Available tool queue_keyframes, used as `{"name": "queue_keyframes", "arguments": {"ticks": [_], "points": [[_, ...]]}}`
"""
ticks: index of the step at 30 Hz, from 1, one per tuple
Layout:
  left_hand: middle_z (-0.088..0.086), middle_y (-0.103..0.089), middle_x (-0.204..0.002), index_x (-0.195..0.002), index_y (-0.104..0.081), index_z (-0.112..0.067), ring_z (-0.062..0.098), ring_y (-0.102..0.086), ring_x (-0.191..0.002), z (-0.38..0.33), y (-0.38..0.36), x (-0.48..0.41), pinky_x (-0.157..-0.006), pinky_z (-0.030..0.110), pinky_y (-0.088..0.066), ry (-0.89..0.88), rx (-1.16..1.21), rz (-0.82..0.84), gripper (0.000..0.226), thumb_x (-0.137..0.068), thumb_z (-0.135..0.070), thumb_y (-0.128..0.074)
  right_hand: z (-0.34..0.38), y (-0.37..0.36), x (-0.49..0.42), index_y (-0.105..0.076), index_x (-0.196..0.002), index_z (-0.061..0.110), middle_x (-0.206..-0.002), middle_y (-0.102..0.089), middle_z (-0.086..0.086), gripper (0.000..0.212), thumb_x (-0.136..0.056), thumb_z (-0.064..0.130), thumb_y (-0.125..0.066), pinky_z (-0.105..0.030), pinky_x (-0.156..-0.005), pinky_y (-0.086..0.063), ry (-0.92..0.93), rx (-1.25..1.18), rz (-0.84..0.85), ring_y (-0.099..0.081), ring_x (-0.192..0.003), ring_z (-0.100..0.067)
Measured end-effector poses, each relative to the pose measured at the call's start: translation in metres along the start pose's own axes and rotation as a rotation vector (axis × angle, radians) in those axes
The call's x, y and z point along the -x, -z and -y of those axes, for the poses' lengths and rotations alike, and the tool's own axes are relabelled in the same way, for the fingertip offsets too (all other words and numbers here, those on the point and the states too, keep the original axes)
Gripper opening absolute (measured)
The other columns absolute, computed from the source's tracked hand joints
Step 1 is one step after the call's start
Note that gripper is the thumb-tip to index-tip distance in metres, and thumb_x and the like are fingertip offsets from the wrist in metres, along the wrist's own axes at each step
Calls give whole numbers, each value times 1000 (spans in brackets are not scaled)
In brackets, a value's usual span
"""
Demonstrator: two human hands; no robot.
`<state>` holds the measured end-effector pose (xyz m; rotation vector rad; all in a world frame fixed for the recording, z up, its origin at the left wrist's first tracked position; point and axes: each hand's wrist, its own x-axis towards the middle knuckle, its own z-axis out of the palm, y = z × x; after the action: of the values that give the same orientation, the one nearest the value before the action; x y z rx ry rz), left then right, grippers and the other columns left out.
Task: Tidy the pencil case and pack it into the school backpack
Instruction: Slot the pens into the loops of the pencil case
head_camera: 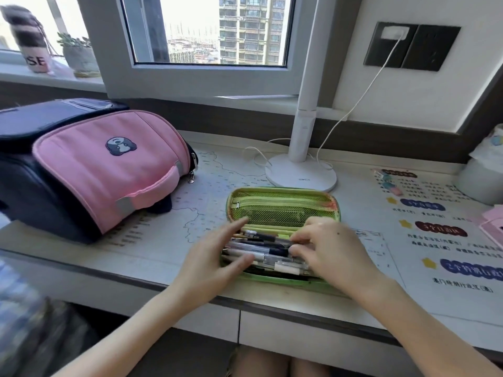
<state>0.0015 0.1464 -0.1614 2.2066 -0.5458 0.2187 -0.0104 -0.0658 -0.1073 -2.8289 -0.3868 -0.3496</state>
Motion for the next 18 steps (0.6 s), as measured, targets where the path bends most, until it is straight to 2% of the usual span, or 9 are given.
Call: {"name": "queue_keyframes", "arguments": {"ticks": [2,3,5,7,9,12,15,18], "points": [[-34,-38,-123,-139,-26,-41,-19,-37,-115,-2,-6,0,-89,-3,-27,45,13,-22,67,-78,-50,-53,-6,4,-7,-72,-100,28,-91,-64,8,20,-88,38,-58,-24,-72,-42,-20,82,-38,-52,-90,-12],[-30,-36,-128,-141,-22,-38,-14,-35,-120,-2,-8,-1,-91,-3,-24,56,6,-21,67,-80,-48,-50,-8,5,-12,-71,-101,29,-93,-65,8,20,-88,38,-58,-27,-76,-45,-29,108,-32,-52,-93,-14],[-22,-22,-142,-142,-11,-37,-7,-14,-134,-2,-14,-2,-106,6,-14,33,-50,11,66,-84,-47,-41,-9,3,-20,-70,-105,30,-98,-65,7,22,-88,38,-58,-31,-80,-45,-35,132,39,-53,-98,-16],[-24,-6,-144,-137,-2,-40,-17,8,-130,-3,-18,-2,-109,8,1,-20,-103,32,60,-87,-50,-34,-9,-1,-26,-68,-111,30,-105,-65,8,25,-88,36,-59,-31,-85,-44,-36,115,137,-53,-105,-16],[-20,-7,-147,-137,-4,-39,-13,4,-133,-3,-20,-2,-109,10,1,5,-50,-7,58,-89,-48,-35,-11,-5,-28,-66,-114,31,-108,-65,10,26,-89,32,-59,-28,-82,-42,-29,62,202,-53,-107,-14],[-13,-12,-151,-139,-11,-39,2,-5,-140,-2,-16,-8,-114,24,-8,75,13,-110,62,-84,-57,-32,-12,-8,-28,-60,-121,36,-96,-58,11,29,-93,34,-52,-27,-76,-34,20,66,241,-48,-102,-15],[-10,-9,-151,-136,-8,-45,7,1,-141,-4,-14,-21,-114,27,-1,46,-130,-43,64,-76,-68,-17,-9,-7,-25,-54,-127,35,-87,-44,14,34,-96,38,-44,-27,-76,-33,79,62,286,-40,-92,-11],[-6,-16,-151,-138,-21,-40,11,-4,-141,-14,-13,-45,-115,30,0,-17,-139,8,69,-76,-69,-14,-28,5,-25,-60,-123,29,-94,-55,12,31,-96,33,-45,-25,-76,-40,4,-44,175,-48,-90,-7]]}}
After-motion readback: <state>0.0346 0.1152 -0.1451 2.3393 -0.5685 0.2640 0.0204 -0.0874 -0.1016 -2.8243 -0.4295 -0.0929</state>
